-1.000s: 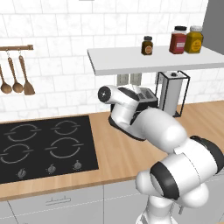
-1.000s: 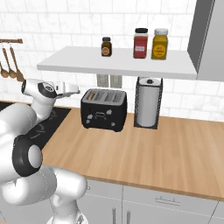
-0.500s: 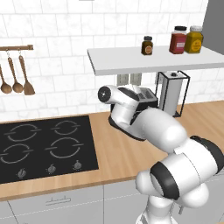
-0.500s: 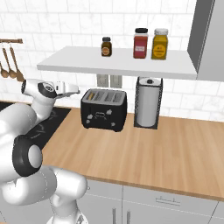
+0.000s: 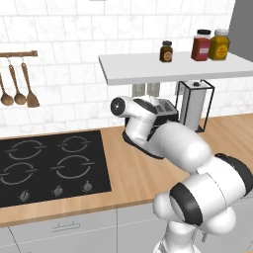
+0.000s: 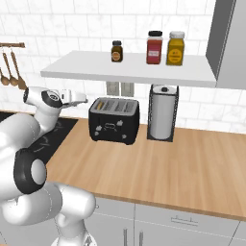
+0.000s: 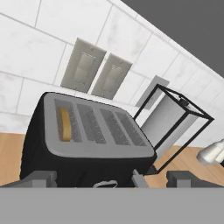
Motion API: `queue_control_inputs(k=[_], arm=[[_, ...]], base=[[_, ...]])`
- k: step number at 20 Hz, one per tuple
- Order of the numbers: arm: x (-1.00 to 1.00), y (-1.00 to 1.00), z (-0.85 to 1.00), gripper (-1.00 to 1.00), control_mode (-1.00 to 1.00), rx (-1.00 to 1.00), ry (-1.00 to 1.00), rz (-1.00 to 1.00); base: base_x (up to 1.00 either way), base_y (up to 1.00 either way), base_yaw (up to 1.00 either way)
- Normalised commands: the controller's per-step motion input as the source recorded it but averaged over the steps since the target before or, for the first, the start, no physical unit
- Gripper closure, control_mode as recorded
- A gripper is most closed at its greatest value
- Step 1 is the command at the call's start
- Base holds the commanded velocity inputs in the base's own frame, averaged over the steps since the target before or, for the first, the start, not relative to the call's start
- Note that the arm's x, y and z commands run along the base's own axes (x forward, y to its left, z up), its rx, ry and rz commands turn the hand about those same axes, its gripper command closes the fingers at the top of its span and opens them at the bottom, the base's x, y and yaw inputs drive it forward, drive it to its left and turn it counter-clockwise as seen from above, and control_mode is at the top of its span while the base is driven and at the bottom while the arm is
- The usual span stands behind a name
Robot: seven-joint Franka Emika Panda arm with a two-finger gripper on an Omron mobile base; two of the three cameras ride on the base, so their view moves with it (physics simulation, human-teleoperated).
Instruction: Start the toaster. Once the lever pops up, take the bread to the plate on the dining counter.
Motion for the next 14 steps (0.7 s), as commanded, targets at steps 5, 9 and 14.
queue_control_inputs(k=[5, 9, 14], arm=[[0.0, 0.0, 0.0, -1.0, -1.0, 0.0, 0.0, 0.0], [0.0, 0.0, 0.0, -1.0, -1.0, 0.0, 0.0, 0.0], [0.0, 0.0, 0.0, -1.0, -1.0, 0.0, 0.0, 0.0]], base=[[0.0, 0.0, 0.0], [0.0, 0.0, 0.0], [0.0, 0.0, 0.0]])
